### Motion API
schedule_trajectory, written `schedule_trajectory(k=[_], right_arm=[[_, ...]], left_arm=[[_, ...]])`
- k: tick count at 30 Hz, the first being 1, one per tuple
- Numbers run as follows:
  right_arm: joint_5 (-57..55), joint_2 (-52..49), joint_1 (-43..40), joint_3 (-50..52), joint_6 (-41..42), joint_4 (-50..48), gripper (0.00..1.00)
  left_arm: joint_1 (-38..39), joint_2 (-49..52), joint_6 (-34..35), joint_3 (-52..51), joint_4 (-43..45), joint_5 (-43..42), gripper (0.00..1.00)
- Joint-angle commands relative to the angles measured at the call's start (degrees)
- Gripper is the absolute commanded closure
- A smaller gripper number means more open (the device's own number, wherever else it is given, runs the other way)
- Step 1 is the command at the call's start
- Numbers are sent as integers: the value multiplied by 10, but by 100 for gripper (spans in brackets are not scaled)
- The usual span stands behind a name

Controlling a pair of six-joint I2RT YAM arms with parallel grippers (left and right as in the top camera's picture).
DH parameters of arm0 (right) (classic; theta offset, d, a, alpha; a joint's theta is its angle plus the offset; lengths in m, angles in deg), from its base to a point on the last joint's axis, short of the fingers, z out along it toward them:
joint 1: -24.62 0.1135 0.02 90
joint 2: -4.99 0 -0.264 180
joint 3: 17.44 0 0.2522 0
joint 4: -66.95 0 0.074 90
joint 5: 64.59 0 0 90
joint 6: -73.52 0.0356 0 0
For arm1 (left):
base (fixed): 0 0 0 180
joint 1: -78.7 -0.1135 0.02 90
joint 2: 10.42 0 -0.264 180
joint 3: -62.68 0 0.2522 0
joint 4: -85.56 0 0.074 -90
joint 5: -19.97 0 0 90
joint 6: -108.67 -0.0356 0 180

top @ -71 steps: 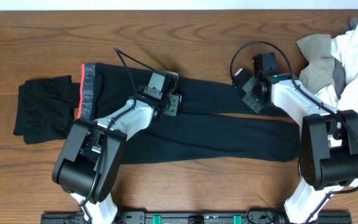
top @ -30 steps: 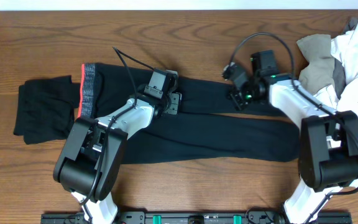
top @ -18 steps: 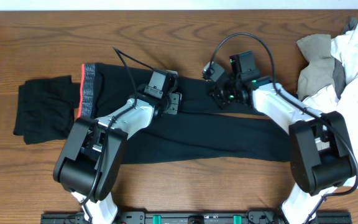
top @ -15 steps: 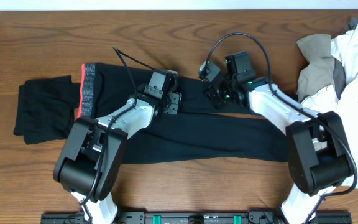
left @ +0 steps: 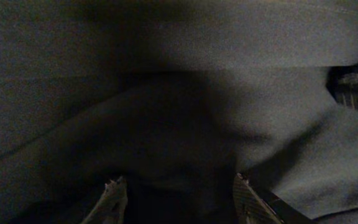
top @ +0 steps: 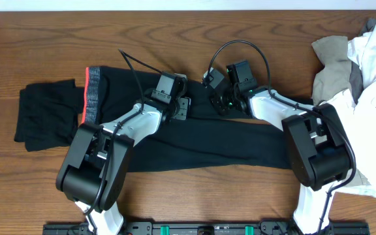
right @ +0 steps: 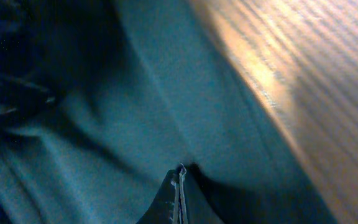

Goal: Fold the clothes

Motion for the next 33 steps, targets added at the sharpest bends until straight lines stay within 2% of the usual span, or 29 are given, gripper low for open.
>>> schedule_trajectory(k=[1, 7, 18, 23, 26, 29, 30, 33], right_arm=[[-56, -6, 0, -7, 7, -13, 99], [-173, -6, -2, -7, 48, -48, 98], [-256, -7, -43, -8, 97, -113, 97], [-240, 5, -64, -33, 103, -44, 97], [-221, 26, -63, -45, 103, 25, 87], [-222, 54, -63, -46, 108, 83, 72], [-222, 63, -63, -46, 117, 97, 65], [-222, 102, -71, -46, 148, 130, 54]], left_arm=[[2, 42, 9, -17, -15, -9, 43], [2, 42, 9, -17, -15, -9, 43], [2, 42, 9, -17, -15, -9, 43], [2, 42, 9, -17, -15, -9, 43], [2, 42, 9, -17, -15, -9, 42], [2, 42, 9, -17, -15, -9, 42], [2, 39, 6, -17, -16, -9, 39], [2, 22, -28, -12, -29, -8, 34]])
